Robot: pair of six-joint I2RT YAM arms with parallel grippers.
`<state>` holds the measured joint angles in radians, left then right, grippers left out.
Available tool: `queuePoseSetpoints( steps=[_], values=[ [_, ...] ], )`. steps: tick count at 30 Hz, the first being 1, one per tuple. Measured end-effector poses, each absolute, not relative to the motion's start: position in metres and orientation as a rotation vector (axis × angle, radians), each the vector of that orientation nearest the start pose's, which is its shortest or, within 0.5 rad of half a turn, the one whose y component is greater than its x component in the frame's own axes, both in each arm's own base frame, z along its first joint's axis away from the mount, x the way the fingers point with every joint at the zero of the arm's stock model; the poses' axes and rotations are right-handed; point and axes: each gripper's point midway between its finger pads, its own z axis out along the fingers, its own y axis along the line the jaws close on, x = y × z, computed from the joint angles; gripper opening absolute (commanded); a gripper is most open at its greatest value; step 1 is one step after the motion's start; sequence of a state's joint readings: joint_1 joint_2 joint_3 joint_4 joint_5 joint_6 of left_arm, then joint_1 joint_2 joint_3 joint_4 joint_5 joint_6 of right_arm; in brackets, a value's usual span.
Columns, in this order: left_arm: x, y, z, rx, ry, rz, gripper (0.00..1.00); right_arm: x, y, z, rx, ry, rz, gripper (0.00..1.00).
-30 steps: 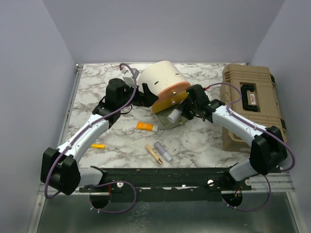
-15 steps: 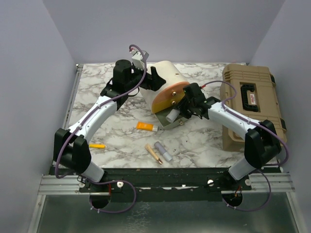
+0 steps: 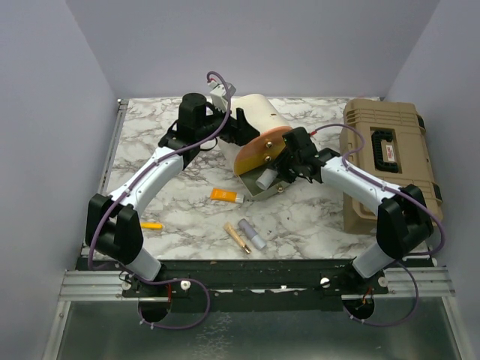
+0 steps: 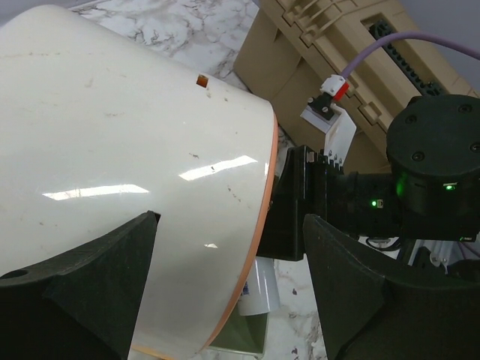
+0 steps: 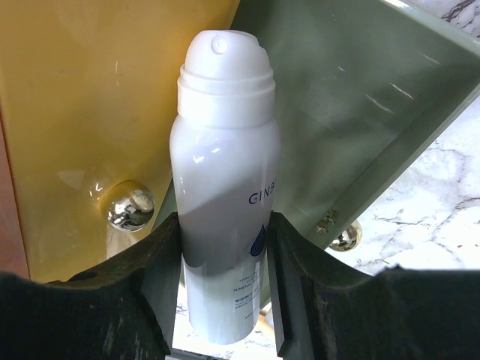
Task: Organize the makeup
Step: Place the makeup in the drawer.
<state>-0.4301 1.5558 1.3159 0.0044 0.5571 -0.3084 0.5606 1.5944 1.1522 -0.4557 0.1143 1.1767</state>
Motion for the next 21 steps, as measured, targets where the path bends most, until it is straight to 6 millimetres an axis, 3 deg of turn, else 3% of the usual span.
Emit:
queuePoseSetpoints(
  steps=[6,10,18,21],
  values=[
    [0.381,-0.290,0.282,0.545,1.835,-1.009,0.78,0.344,0.238,0.120,0.822,2.428,0.585,0.48],
    [0.381,-0.291,0.280,0.563,1.836,-0.998,0.79,0.344,0.238,0.120,0.821,2.427,0.585,0.57],
    [0.380,-0.292,0.279,0.590,1.828,-0.979,0.80,0.348,0.240,0.127,0.795,2.418,0.595,0.58],
    [0.381,-0.292,0.278,0.593,1.827,-0.975,0.80,0.350,0.241,0.132,0.773,2.414,0.602,0.55]
  ],
)
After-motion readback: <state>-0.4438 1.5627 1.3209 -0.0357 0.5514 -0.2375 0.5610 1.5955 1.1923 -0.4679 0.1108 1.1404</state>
